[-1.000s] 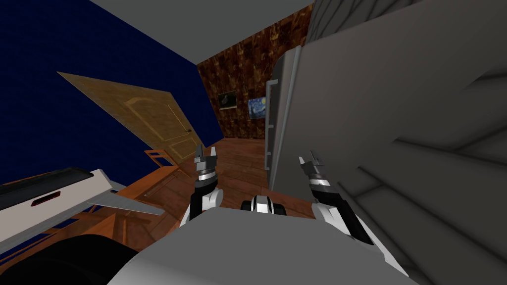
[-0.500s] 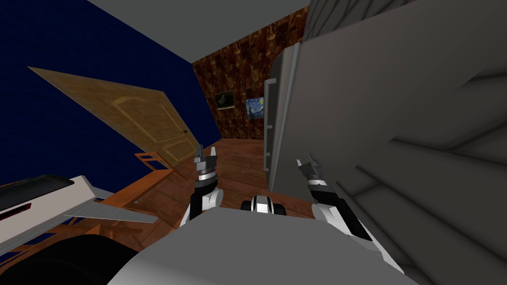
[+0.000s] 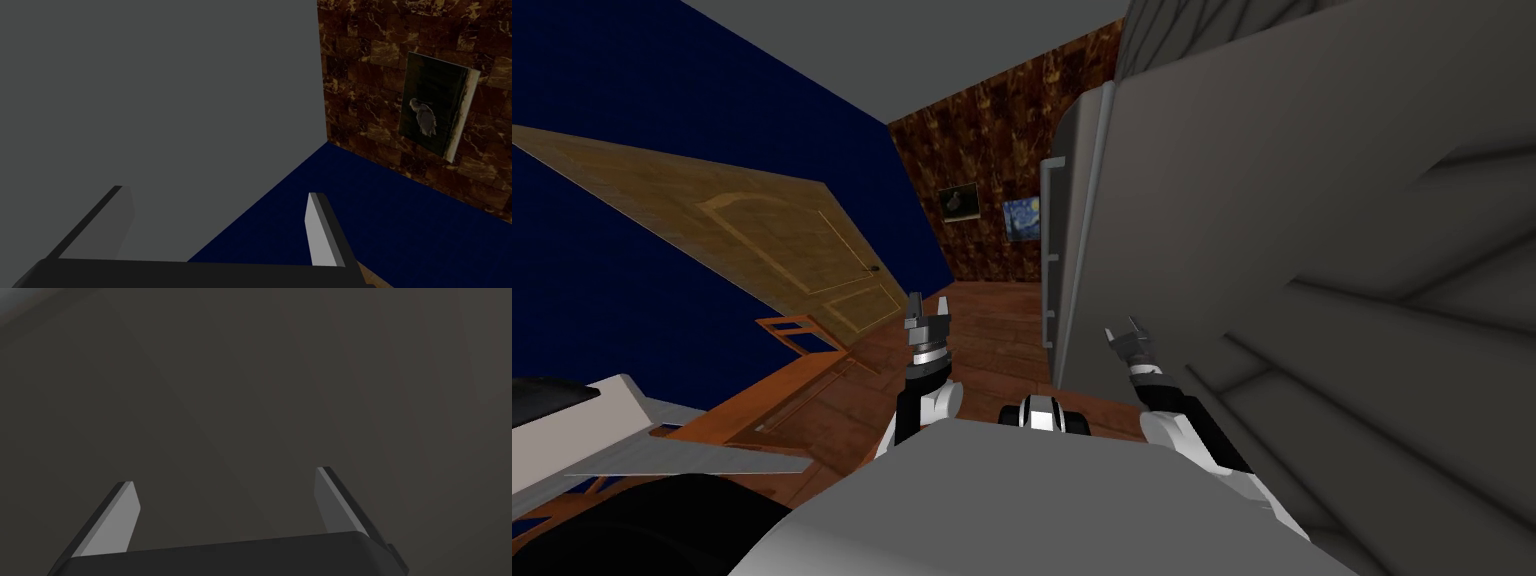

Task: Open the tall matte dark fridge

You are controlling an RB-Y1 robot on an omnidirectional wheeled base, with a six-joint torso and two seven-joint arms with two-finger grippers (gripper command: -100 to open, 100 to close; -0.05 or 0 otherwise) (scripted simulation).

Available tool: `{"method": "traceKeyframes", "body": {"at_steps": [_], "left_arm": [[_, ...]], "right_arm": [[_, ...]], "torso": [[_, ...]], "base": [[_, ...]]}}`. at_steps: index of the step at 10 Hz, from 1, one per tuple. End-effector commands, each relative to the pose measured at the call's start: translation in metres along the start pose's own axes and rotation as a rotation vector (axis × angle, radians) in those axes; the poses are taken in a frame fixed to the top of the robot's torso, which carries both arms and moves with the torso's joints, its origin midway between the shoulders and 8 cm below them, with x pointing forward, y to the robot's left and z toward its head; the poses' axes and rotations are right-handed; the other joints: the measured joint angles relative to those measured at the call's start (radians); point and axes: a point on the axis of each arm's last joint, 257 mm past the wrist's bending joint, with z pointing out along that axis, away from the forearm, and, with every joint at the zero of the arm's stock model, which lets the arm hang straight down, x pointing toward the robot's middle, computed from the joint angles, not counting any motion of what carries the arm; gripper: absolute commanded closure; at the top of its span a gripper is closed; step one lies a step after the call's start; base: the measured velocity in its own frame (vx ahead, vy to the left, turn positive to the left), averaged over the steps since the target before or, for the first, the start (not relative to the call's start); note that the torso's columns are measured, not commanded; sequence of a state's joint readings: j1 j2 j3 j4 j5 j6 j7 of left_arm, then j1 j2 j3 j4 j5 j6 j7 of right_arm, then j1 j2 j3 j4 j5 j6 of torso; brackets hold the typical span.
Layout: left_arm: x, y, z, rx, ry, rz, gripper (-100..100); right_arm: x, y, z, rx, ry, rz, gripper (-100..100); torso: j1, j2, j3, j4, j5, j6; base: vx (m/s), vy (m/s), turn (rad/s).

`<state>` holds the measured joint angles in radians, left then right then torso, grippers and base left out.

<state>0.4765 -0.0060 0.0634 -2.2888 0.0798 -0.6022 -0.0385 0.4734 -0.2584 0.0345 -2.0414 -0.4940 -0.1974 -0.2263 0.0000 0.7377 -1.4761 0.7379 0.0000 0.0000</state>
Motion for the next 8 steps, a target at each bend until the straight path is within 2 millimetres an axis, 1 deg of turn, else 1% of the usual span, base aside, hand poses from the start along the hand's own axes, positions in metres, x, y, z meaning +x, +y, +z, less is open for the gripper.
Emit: {"method": "traceKeyframes", "body": {"at_steps": [1,2,3,4,6,7,8], "left_arm": [[0.000,0.000,0.000,0.000,0.000,0.000,0],[0.000,0.000,0.000,0.000,0.000,0.000,0],[0.000,0.000,0.000,0.000,0.000,0.000,0],[0.000,0.000,0.000,0.000,0.000,0.000,0],[0.000,0.000,0.000,0.000,0.000,0.000,0],[0.000,0.000,0.000,0.000,0.000,0.000,0],[0.000,0.000,0.000,0.000,0.000,0.000,0]], "right_arm": [[-0.004,-0.010,-0.002,0.026,-0.018,0.075,-100],[-0.008,-0.028,-0.004,0.076,-0.033,0.129,-100],[-0.009,-0.028,-0.004,0.075,-0.039,0.159,-100],[-0.013,-0.046,-0.007,0.126,-0.055,0.208,-100],[-0.014,-0.046,-0.007,0.124,-0.063,0.252,-100],[-0.017,-0.065,-0.010,0.176,-0.081,0.309,-100],[-0.017,-0.065,-0.011,0.175,-0.085,0.333,-100]], "torso": [[0.000,0.000,0.000,0.000,0.000,0.000],[0.000,0.002,0.001,0.000,0.000,0.000],[0.000,0.001,0.000,0.000,0.000,0.000],[0.000,0.000,0.000,0.000,0.000,0.000],[0.000,0.000,0.000,0.000,0.000,0.000],[0.000,0.001,0.001,0.000,0.000,0.000],[0.000,0.001,0.001,0.000,0.000,0.000]], "base": [[0.018,0.005,0.009],[0.029,0.009,-0.093],[0.032,0.008,-0.065],[0.051,0.005,-0.094],[0.034,0.012,-0.030],[0.028,0.016,-0.100],[0.034,0.013,-0.071]]}}
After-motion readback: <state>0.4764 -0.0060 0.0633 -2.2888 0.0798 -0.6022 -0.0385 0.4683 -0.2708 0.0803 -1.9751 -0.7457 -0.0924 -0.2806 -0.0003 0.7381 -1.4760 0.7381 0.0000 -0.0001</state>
